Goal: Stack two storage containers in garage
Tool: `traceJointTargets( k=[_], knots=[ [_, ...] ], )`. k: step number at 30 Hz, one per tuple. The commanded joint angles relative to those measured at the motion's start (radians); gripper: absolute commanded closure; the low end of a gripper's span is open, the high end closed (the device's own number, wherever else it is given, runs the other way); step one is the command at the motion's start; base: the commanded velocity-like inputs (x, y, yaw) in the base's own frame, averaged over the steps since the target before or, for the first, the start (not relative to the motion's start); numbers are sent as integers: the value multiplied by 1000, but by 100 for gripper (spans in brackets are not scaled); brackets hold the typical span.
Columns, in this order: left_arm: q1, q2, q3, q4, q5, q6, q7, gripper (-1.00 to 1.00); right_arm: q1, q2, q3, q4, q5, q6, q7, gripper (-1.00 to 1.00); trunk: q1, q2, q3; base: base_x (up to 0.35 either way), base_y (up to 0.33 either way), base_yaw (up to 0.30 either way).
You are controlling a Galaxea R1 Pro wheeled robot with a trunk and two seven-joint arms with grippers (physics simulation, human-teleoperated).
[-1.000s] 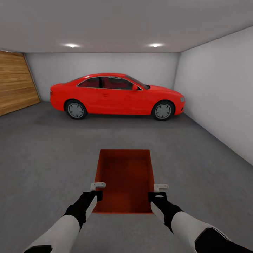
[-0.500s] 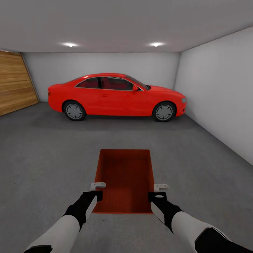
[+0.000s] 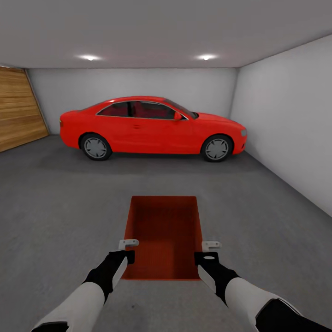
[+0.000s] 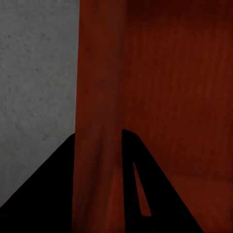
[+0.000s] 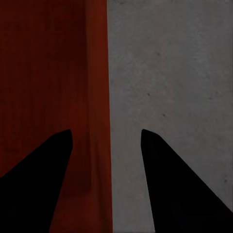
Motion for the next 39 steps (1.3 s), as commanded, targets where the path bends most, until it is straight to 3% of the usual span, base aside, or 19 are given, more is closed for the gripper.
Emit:
traceJointTargets(
  k=[1,25,39],
  knots=[
    [0,8,9,-1,-33,10,6,100,-2,-1,-22,-31,5,7,-2,100,1,-2,-2,321,0,0],
    [0,8,9,-1,-33,10,6,100,-2,-2,-22,-31,5,6,-2,100,1,-2,-2,321,0,-1],
    [0,8,9,-1,-33,10,6,100,-2,-1,-22,-30,5,7,-2,100,1,-2,-2,321,0,-216]
  ],
)
